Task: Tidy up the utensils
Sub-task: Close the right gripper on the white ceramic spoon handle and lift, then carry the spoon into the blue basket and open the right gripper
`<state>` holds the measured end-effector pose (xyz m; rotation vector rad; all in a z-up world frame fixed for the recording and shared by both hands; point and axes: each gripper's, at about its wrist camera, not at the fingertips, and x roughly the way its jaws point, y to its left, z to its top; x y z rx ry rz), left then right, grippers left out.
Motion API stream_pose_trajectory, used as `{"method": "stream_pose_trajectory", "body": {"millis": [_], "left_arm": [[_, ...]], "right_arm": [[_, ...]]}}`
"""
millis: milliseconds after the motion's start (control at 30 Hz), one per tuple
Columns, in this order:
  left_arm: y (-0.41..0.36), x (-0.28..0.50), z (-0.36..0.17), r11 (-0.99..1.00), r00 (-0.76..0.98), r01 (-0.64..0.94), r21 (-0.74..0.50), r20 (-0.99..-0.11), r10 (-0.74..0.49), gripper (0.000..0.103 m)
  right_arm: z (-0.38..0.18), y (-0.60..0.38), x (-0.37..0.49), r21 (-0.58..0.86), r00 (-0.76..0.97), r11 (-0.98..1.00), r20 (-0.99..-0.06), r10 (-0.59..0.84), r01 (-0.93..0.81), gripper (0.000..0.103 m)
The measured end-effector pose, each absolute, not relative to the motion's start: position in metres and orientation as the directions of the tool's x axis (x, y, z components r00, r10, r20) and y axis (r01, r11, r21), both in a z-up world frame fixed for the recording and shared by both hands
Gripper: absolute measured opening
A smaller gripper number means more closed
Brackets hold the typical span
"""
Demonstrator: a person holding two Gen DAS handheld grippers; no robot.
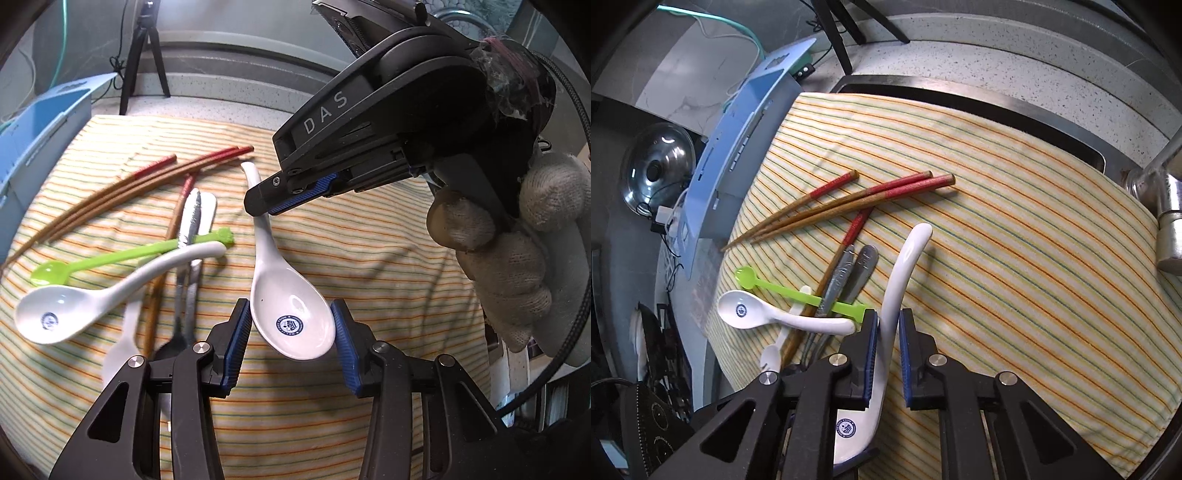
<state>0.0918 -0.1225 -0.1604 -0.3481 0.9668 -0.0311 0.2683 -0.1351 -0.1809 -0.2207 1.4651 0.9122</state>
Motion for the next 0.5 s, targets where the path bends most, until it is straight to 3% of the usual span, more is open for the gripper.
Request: {"method": "stream_pose_trajectory", "body": {"millis": [500], "left_arm": [[-0.055, 0.068, -0.123, 0.958, 0.629, -0.102, -0.268, -0.764, -0.147, 0.043]], "right_arm": [[-0.140, -0.074, 0.244, 0.442, -0.128, 0.636, -0.869, 0.477, -0.632, 0.010]]}}
